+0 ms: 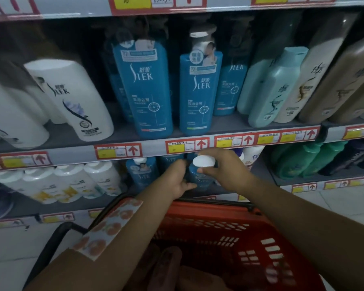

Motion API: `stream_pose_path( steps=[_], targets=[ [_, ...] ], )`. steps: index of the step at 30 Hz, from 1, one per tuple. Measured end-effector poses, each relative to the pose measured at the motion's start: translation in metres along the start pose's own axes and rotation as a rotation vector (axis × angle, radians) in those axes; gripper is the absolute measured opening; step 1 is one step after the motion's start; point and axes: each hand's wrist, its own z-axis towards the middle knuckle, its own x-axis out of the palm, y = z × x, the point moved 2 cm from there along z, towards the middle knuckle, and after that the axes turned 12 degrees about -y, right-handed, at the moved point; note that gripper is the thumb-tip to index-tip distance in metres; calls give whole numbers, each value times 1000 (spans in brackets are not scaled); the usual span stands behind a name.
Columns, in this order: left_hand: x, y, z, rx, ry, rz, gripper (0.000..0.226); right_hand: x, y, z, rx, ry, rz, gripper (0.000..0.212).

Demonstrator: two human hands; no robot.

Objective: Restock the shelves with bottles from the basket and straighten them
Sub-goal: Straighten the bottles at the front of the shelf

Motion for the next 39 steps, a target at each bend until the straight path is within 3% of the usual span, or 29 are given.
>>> stream_pose_path(
  steps=[4,8,11,15,19,23,28,35,39],
  targets=[
    [-4,7,11,-37,4,-9,24,14,-10,2,-4,33,-36,31],
    [-7,10,22,-27,8,-47,27,18,-18,6,65,-58,-4,23],
    [-10,11,25,-4,-4,-53,21,22,-23,10,92,-57,27,30],
    [-10,11,25,36,11,-53,35,31,-26,8,128,-83,74,33],
    [-7,11,21,71,-10,-11,26,35,-39,4,262,-180,56,48],
    [-6,11,23,86,-46,-1,31,28,-51,3,393,-87,173,45],
    [-7,10,20,125,-61,27,30,25,-51,1,355,-52,143,41],
    [-14,16,-21,673,-159,400,33,-1,-37,-23,144,28,-195,48],
    [-33,16,-71,930,-144,846,42,-14,-14,-50,-3,168,-422,46]
  ],
)
